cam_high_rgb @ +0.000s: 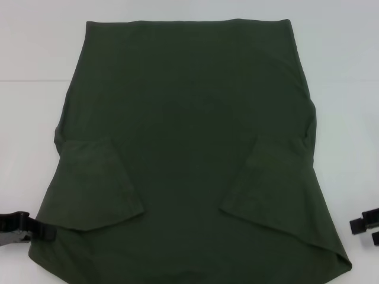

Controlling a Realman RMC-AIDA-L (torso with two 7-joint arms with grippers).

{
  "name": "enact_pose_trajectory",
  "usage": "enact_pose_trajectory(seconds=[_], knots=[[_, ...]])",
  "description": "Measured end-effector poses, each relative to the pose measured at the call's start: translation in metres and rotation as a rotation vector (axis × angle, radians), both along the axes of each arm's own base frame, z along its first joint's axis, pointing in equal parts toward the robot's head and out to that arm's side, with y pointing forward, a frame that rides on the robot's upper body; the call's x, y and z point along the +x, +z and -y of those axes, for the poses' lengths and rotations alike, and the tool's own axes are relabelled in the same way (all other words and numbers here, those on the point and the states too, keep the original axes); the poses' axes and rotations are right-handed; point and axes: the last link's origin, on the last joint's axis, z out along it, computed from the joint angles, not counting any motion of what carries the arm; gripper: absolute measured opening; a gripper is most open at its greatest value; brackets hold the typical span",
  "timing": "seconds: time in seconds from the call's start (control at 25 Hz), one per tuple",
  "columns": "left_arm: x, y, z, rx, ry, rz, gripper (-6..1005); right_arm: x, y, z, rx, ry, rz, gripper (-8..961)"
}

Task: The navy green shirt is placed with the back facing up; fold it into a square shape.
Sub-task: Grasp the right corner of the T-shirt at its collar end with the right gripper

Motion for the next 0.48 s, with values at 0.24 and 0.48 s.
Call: enact_pose_trajectory(seconds=[0.24,0.48], knots=[[0.0,0.0,0.0,0.004,0.001,0.0,35,-0.002,-0.017,0.003,-0.044,0.019,0.015,807],[-0.001,0.001,0.0,0.011,0.005,0.003,34,0.001,-0.03,0.007,-0.056,0.031,0.038,806]])
